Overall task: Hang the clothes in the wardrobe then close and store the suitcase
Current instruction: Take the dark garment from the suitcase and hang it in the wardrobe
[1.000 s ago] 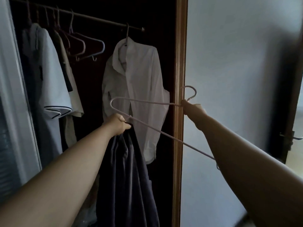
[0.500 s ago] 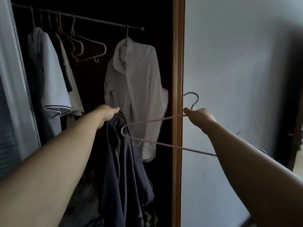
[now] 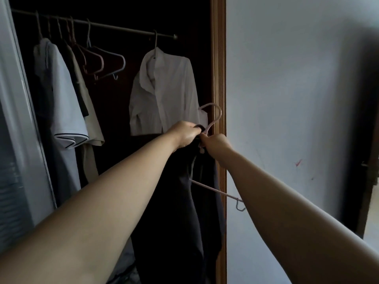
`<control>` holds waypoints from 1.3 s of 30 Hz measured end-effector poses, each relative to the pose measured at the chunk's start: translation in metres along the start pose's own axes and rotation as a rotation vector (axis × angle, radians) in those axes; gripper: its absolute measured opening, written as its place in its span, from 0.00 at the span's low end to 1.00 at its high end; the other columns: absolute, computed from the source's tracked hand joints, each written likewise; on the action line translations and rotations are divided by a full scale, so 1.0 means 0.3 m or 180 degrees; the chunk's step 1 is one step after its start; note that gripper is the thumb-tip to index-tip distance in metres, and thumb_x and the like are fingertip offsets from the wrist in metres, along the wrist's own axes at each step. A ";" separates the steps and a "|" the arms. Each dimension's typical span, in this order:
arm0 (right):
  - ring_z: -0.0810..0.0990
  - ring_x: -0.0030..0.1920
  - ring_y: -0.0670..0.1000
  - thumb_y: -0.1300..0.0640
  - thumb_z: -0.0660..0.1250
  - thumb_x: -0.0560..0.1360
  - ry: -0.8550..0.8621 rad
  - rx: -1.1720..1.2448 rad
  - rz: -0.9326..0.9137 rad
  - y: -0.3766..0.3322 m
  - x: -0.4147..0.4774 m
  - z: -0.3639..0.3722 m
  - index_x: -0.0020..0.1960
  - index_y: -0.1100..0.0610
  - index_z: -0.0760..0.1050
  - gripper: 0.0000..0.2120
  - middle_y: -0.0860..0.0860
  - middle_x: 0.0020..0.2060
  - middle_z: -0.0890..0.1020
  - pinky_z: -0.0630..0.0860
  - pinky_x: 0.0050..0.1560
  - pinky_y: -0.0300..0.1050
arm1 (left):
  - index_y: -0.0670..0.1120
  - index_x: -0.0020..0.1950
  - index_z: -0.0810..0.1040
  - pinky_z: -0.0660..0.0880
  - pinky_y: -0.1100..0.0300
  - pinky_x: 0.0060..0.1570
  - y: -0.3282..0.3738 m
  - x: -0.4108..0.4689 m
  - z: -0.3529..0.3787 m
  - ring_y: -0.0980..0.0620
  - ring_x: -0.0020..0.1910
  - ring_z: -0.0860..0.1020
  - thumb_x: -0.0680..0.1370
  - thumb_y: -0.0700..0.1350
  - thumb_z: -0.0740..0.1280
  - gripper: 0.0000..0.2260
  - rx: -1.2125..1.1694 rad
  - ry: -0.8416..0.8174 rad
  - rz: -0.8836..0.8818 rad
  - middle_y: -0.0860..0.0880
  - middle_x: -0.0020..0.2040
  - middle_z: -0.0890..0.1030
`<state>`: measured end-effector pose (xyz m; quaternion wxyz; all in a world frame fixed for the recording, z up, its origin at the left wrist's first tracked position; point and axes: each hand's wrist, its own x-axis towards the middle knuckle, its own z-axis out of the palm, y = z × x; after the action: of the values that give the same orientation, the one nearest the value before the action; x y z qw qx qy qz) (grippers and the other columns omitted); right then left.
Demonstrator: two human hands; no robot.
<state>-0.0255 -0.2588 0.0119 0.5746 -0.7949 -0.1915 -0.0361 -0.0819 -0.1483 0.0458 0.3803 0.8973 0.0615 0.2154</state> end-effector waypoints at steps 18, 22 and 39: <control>0.72 0.58 0.57 0.63 0.66 0.72 0.1050 -0.1386 0.0361 0.165 0.079 -0.176 0.59 0.62 0.74 0.16 0.59 0.60 0.70 0.76 0.57 0.50 | 0.51 0.69 0.69 0.67 0.52 0.55 -0.042 0.057 -0.137 0.41 0.64 0.73 0.84 0.44 0.51 0.16 0.1750 0.1184 0.0248 0.44 0.65 0.75; 0.76 0.39 0.51 0.61 0.68 0.73 0.0307 -0.1221 0.0397 0.176 0.078 -0.146 0.55 0.63 0.77 0.11 0.55 0.46 0.78 0.70 0.29 0.36 | 0.50 0.69 0.70 0.62 0.57 0.49 -0.016 0.071 -0.157 0.42 0.64 0.73 0.84 0.43 0.51 0.16 0.1573 0.1230 0.0324 0.45 0.65 0.75; 0.76 0.49 0.49 0.60 0.69 0.75 -0.1142 -0.0200 0.0024 0.081 0.039 0.220 0.74 0.56 0.63 0.30 0.58 0.62 0.76 0.74 0.40 0.33 | 0.49 0.73 0.67 0.66 0.63 0.51 0.023 0.035 -0.363 0.50 0.60 0.73 0.83 0.42 0.53 0.18 0.0500 0.1224 0.0485 0.46 0.67 0.73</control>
<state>-0.0171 -0.2009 -0.0290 0.5063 -0.8069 -0.2866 0.1025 -0.1200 -0.0787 0.1216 0.2731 0.8687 0.0816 0.4051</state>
